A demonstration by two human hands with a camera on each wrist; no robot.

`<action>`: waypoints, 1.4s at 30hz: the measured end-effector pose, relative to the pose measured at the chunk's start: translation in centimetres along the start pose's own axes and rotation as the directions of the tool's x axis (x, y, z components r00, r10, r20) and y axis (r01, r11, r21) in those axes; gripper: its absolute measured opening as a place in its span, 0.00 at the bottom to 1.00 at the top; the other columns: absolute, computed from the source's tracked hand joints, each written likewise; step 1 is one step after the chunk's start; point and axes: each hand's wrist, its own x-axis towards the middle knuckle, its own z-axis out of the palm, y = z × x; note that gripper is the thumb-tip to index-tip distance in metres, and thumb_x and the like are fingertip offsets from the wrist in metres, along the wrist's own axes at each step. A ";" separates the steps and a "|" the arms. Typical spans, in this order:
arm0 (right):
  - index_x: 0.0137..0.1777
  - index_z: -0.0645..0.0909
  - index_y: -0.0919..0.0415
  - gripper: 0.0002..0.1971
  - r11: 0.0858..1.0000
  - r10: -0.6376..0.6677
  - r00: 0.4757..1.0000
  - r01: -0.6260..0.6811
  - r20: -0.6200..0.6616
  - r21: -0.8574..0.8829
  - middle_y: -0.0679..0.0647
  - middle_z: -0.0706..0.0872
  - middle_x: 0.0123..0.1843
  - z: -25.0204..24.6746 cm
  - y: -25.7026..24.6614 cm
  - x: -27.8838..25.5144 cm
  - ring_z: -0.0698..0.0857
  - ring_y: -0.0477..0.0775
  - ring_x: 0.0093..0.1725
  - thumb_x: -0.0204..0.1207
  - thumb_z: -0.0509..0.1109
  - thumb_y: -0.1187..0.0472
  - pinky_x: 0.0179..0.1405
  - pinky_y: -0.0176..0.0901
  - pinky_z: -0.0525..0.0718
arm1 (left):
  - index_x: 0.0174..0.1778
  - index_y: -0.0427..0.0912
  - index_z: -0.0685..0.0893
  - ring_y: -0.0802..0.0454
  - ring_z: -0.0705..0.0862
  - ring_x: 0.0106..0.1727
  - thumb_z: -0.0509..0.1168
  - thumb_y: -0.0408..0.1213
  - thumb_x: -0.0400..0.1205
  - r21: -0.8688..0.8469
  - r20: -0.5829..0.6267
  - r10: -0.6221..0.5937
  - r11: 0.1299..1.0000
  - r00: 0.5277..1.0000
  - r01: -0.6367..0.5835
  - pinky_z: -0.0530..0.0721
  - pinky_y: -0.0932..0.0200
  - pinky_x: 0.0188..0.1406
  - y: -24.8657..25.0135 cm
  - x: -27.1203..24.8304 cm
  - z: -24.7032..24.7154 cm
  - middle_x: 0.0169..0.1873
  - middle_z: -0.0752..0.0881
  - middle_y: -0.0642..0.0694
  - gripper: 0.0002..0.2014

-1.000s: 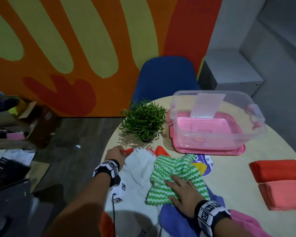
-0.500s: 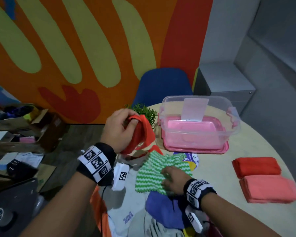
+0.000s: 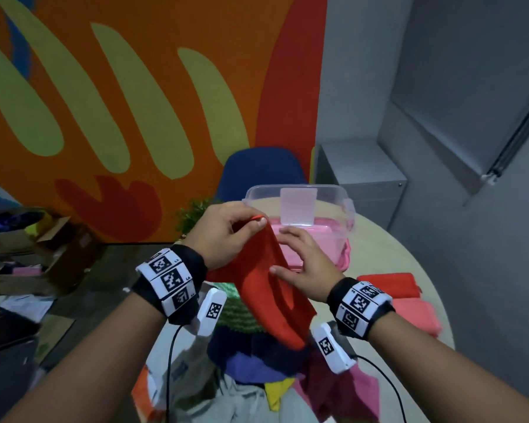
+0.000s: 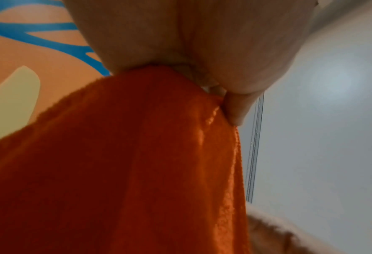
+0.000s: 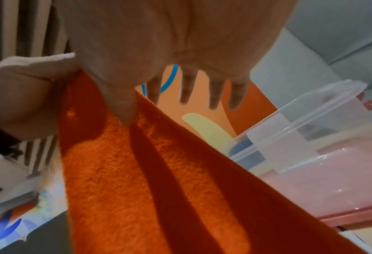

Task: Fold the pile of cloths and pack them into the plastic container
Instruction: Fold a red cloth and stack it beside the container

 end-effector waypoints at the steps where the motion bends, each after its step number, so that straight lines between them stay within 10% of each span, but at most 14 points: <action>1: 0.73 0.77 0.48 0.28 0.999 -0.014 0.998 0.011 0.060 0.043 0.46 0.77 0.71 -0.5 -0.2 -0.5 0.76 0.47 0.72 0.73 0.77 0.47 0.76 0.50 0.73 | 0.50 0.45 0.92 0.68 0.84 0.47 0.66 0.44 0.83 -0.020 -0.019 -0.002 1.000 1.000 0.001 0.75 0.75 0.49 0.7 0.1 0.5 0.42 0.87 0.62 0.11; 8: 0.43 0.80 0.45 0.08 0.995 0.083 0.994 -0.086 0.078 0.040 0.39 0.85 0.38 -4.4 -0.6 -2.4 0.82 0.38 0.40 0.79 0.74 0.58 0.44 0.34 0.77 | 0.46 0.43 0.88 0.59 0.84 0.41 0.62 0.43 0.85 -0.039 -0.221 -0.117 0.993 0.968 0.111 0.79 0.64 0.42 2.1 0.6 1.0 0.38 0.89 0.51 0.11; 12: 0.48 0.87 0.51 0.02 0.980 0.168 0.986 -0.166 0.009 -0.105 0.41 0.89 0.42 -8.1 1.8 -3.0 0.85 0.45 0.44 0.78 0.75 0.60 0.48 0.40 0.78 | 0.46 0.47 0.89 0.62 0.83 0.42 0.65 0.40 0.86 -0.050 -0.336 -0.268 0.962 0.903 0.267 0.78 0.64 0.43 0.3 -0.3 -0.3 0.36 0.88 0.57 0.07; 15: 0.48 0.89 0.49 0.06 0.976 0.203 0.975 -0.209 -0.092 -0.062 0.44 0.91 0.45 -10.9 3.2 -3.7 0.87 0.44 0.47 0.78 0.75 0.63 0.54 0.41 0.82 | 0.43 0.54 0.90 0.65 0.86 0.41 0.69 0.38 0.83 -0.161 -0.281 -0.366 0.929 0.887 0.333 0.82 0.67 0.45 -1.0 -1.7 -1.0 0.36 0.89 0.66 0.07; 18: 0.46 0.88 0.45 0.11 0.977 0.212 0.970 -0.212 -0.120 0.019 0.44 0.92 0.44 -13.0 3.5 -4.3 0.88 0.41 0.45 0.78 0.75 0.66 0.53 0.40 0.83 | 0.43 0.49 0.93 0.52 0.88 0.40 0.70 0.30 0.81 -0.389 -0.167 -0.462 0.843 0.871 0.372 0.88 0.57 0.39 -0.8 -3.3 -1.3 0.37 0.92 0.52 0.09; 26: 0.38 0.86 0.63 0.05 0.913 0.230 0.949 -0.135 -0.214 0.384 0.45 0.88 0.28 -15.3 0.1 -5.5 0.82 0.40 0.26 0.73 0.77 0.69 0.22 0.32 0.79 | 0.40 0.43 0.90 0.42 0.81 0.39 0.78 0.47 0.73 -0.590 -0.141 -0.454 0.752 0.880 0.293 0.79 0.44 0.41 -0.3 -6.7 -3.4 0.35 0.86 0.38 0.11; 34: 0.50 0.83 0.64 0.08 0.856 0.381 0.917 -0.301 -0.119 0.421 0.44 0.88 0.30 -11.5 4.2 -4.4 0.84 0.41 0.29 0.84 0.63 0.73 0.33 0.39 0.86 | 0.44 0.48 0.87 0.44 0.85 0.37 0.61 0.32 0.88 -0.390 -0.052 -0.566 0.770 0.823 0.505 0.86 0.49 0.39 -5.1 -5.6 0.6 0.35 0.87 0.42 0.12; 42: 0.40 0.89 0.45 0.08 0.884 0.466 0.880 -0.460 -0.088 0.084 0.47 0.91 0.39 -6.5 9.9 -8.5 0.87 0.51 0.38 0.76 0.78 0.62 0.43 0.45 0.85 | 0.54 0.44 0.91 0.51 0.85 0.52 0.66 0.35 0.86 -0.116 0.003 -0.640 0.763 0.768 0.636 0.83 0.54 0.54 -9.5 -10.7 6.5 0.51 0.90 0.47 0.09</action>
